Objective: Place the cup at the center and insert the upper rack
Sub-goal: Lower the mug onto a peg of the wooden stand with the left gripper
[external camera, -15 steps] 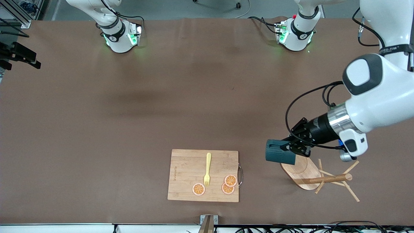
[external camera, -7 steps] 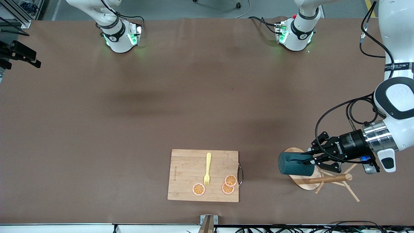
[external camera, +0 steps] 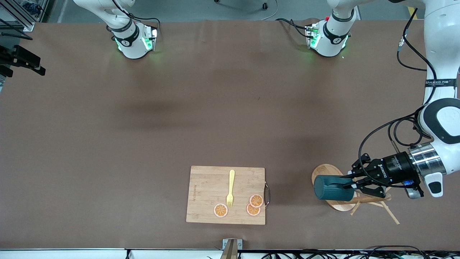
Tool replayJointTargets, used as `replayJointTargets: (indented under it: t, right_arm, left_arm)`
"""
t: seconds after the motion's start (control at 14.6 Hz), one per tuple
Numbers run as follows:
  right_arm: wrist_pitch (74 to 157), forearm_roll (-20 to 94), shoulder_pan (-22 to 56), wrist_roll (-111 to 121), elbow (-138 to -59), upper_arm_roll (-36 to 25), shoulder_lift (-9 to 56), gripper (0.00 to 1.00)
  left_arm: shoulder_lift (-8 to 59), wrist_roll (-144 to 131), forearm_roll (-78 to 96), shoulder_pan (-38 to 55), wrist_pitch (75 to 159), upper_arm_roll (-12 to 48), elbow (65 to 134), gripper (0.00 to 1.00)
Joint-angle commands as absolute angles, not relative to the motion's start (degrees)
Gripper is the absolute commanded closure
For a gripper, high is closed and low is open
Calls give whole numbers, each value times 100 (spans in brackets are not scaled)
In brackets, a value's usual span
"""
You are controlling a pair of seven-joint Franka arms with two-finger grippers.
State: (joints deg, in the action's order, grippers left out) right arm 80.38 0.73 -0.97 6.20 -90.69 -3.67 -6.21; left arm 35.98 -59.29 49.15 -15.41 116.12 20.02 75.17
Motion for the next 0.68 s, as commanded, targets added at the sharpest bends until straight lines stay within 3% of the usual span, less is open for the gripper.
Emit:
replayJointTargets:
  t: [0.0, 0.61]
  right_arm:
    - [8077, 44, -123, 668, -9246, -343, -800, 0]
    - [8086, 44, -114, 668, -9246, -343, -791, 0]
  left_arm:
    - [3647, -5591, 5299, -1739, 11558, 2065, 7506, 98]
    - [3990, -4510, 5528, -2267, 10899, 2065, 7567, 96]
